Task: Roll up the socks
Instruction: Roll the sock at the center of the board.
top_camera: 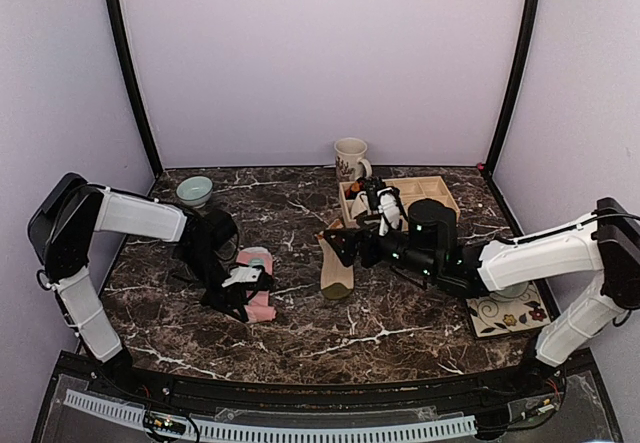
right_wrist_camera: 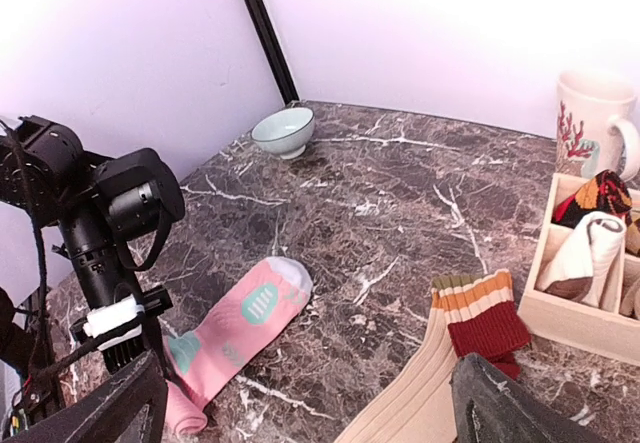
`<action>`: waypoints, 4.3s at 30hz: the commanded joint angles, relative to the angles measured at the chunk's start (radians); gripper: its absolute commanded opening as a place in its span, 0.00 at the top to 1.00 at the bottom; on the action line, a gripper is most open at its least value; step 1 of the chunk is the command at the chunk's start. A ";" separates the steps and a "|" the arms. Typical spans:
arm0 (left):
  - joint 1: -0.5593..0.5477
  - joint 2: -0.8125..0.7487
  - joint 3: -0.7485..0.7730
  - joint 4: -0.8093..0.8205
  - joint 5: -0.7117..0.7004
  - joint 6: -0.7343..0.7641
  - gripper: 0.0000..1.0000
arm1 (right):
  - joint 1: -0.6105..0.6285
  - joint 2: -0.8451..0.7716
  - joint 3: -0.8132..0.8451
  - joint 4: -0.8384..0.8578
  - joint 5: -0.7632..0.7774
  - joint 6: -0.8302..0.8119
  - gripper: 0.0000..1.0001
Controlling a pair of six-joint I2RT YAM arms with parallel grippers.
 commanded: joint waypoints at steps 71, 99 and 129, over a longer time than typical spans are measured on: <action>0.084 0.195 0.170 -0.300 0.116 0.006 0.71 | 0.253 0.804 0.502 -0.098 -0.206 -0.910 0.76; 0.275 -0.411 -0.269 0.098 -0.053 0.238 0.48 | 0.152 0.882 0.710 -0.423 -0.460 -0.570 0.96; 0.017 -0.747 -0.529 0.310 -0.174 0.365 0.41 | 0.029 1.026 0.938 -0.600 -0.633 -0.032 1.00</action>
